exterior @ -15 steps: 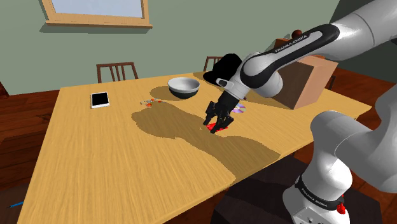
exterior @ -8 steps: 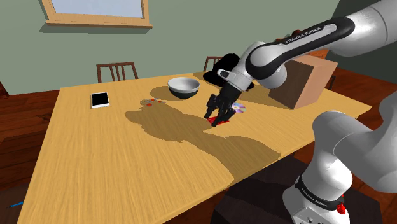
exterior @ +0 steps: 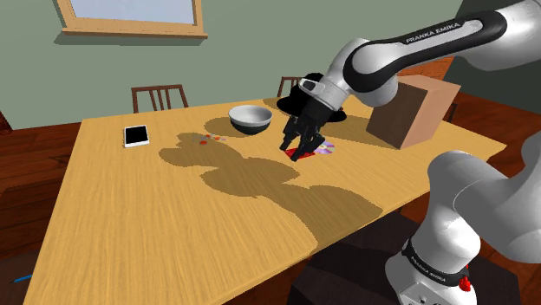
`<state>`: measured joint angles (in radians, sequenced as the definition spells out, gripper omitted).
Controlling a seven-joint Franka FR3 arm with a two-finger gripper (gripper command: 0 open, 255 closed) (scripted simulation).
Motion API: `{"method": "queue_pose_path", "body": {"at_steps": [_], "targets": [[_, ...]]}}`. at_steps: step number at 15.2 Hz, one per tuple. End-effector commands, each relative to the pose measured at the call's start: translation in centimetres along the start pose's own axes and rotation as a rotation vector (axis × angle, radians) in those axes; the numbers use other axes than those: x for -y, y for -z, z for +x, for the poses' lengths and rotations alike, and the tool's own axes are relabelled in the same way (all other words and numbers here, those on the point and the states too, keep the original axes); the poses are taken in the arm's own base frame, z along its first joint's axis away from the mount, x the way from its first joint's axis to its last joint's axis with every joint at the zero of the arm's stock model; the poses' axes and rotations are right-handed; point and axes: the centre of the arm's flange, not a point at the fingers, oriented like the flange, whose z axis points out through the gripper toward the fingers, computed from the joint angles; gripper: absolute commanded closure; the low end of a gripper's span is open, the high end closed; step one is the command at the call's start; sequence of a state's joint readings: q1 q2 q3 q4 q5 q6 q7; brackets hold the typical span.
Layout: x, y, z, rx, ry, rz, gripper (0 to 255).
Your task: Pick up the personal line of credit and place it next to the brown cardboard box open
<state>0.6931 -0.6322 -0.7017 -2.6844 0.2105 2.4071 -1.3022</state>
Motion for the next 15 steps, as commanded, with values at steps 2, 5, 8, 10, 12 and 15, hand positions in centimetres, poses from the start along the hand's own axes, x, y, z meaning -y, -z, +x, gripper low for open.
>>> {"method": "queue_pose_path", "body": {"at_steps": [2, 5, 8, 10, 12, 15], "targets": [[-0.1, 1.4, 0.9, 0.0, 0.0, 0.0, 255], [-0.1, 2.7, 1.8, 0.0, 0.0, 0.0, 255], [-0.1, 4.0, 2.7, 0.0, 0.0, 0.0, 255], [0.0, 4.9, 3.3, 0.0, 0.0, 0.0, 255], [0.0, 5.8, 3.8, 0.0, 0.0, 0.0, 255], [0.0, 7.1, 4.7, 0.0, 0.0, 0.0, 255]]}}
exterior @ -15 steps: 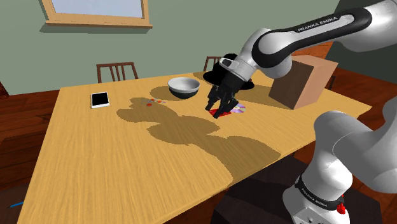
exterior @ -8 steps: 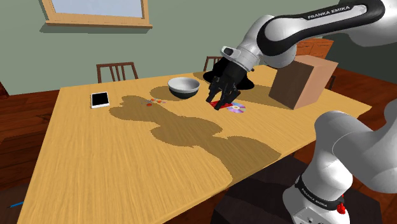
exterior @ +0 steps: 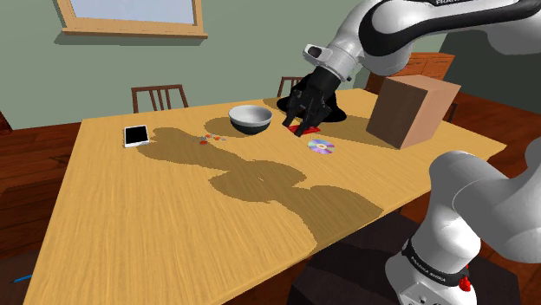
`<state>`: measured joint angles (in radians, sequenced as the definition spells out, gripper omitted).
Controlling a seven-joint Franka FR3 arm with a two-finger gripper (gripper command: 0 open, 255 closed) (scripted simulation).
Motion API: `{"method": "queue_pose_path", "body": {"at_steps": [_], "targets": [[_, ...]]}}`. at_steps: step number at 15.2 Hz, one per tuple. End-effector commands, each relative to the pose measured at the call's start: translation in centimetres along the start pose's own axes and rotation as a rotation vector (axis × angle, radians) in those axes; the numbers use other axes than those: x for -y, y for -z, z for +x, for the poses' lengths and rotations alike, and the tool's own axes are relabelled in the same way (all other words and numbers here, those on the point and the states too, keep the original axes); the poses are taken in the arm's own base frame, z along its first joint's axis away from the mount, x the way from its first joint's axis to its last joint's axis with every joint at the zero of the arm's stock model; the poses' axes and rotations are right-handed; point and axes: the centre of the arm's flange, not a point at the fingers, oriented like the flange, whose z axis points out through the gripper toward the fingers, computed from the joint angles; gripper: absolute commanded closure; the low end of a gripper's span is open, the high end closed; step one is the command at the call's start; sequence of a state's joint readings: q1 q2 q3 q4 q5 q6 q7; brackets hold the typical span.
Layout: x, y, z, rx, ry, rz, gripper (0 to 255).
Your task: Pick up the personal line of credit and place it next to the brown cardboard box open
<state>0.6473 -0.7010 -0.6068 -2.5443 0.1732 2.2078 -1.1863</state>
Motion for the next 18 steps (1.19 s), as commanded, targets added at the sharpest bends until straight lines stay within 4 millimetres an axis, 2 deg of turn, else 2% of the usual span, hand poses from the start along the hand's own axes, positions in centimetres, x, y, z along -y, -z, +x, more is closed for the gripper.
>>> {"method": "queue_pose_path", "body": {"at_steps": [1, 18], "targets": [[0.0, 0.9, 0.6, 0.0, 0.0, 0.0, 255], [0.1, 8.4, 5.5, 0.0, 0.0, 0.0, 255]]}}
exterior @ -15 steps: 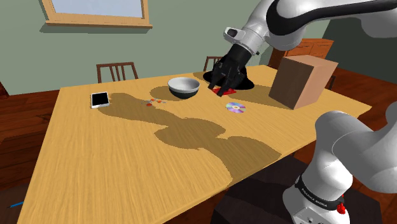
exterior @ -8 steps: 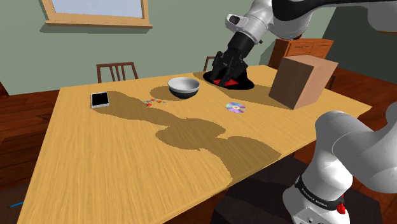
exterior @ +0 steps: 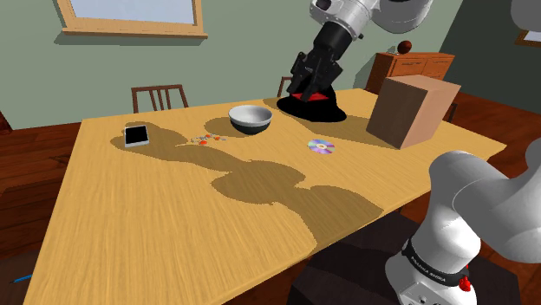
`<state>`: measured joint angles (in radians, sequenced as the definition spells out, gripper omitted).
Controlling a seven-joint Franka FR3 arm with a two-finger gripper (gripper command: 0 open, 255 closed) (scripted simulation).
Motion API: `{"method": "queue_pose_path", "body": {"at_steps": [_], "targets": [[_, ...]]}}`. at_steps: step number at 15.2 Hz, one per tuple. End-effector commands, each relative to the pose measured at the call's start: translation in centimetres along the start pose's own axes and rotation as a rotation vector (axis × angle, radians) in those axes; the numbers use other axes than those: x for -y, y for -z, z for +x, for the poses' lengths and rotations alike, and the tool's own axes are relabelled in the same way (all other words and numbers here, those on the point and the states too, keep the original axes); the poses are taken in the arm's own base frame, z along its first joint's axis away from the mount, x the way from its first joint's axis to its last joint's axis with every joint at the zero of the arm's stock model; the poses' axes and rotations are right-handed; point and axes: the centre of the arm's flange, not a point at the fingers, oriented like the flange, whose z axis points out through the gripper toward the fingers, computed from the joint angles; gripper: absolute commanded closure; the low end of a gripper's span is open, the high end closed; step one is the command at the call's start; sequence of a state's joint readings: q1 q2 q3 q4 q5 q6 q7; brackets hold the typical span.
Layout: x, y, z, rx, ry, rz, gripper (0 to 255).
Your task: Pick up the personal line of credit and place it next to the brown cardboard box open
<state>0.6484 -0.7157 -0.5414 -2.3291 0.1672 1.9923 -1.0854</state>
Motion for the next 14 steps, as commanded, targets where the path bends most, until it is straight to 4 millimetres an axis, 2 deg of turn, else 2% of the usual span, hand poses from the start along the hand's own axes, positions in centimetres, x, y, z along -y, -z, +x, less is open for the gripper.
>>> {"method": "queue_pose_path", "body": {"at_steps": [1, 9, 14], "targets": [[0.0, 0.8, 0.5, 0.0, 0.0, 0.0, 255], [0.0, 4.0, 2.6, 0.0, 0.0, 0.0, 255], [1.6, 7.6, -2.7, 0.0, 0.0, 0.0, 255]]}}
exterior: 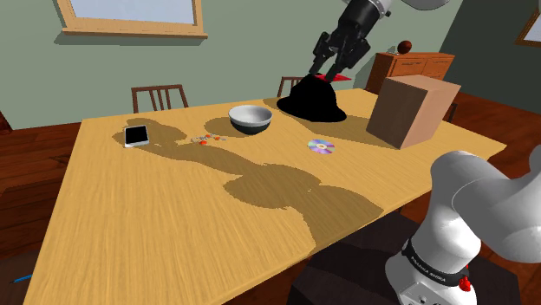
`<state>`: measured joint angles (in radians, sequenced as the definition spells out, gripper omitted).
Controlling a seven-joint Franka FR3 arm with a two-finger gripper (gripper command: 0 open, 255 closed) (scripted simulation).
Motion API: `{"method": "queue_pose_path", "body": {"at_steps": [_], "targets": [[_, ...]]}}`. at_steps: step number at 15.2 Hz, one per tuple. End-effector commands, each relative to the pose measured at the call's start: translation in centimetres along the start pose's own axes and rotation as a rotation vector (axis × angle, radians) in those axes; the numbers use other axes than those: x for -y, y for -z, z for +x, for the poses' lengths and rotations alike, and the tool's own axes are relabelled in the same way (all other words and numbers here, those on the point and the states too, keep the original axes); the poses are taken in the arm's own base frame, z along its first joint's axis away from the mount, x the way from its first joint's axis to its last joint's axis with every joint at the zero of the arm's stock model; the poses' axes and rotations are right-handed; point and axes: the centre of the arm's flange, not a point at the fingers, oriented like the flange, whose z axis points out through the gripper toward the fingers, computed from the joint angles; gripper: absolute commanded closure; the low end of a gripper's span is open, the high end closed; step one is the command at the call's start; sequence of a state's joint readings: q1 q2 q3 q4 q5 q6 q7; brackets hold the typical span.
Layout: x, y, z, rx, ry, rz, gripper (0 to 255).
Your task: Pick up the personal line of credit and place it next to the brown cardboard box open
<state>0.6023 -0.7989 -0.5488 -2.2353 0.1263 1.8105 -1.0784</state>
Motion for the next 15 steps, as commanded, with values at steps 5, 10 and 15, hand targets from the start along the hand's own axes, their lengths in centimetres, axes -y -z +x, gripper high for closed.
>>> {"method": "queue_pose_path", "body": {"at_steps": [5, 10, 15], "targets": [[2.0, 4.2, -6.2, 0.001, 0.0, 0.001, 255], [3.5, 7.7, -11.6, 0.001, 0.0, 0.001, 255], [5.1, 11.3, -16.9, 0.001, 0.0, 0.001, 255]]}}
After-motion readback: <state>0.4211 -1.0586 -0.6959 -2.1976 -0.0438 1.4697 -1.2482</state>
